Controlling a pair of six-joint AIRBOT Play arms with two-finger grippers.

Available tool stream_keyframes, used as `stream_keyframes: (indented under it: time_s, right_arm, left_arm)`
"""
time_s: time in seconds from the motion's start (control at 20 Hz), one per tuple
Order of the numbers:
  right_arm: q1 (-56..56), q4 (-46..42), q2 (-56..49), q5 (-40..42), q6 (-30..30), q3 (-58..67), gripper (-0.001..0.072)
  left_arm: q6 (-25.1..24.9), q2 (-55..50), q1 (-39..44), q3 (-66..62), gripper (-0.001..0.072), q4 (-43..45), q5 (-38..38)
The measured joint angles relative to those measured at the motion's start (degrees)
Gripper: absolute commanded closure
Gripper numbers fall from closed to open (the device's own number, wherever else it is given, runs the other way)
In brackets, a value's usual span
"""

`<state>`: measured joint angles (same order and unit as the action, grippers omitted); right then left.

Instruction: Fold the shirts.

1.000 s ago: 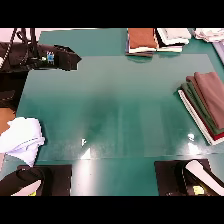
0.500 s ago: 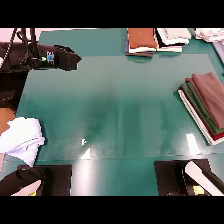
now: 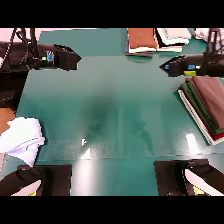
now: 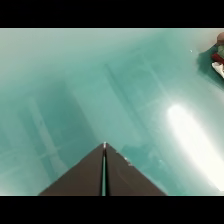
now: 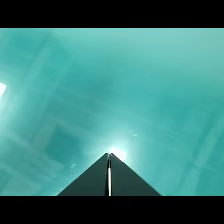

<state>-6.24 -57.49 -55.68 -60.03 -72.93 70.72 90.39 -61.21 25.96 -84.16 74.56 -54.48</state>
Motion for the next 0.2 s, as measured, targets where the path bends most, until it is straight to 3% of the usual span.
stream_keyframes:
  time_s: [0.2]
  right_arm:
    - [-4.4,0.2,0.0,0.9,0.0,0.0,0.0691]
  left_arm:
    - [0.0,0.0,0.0,0.0,0.0683,0.0,0.0]
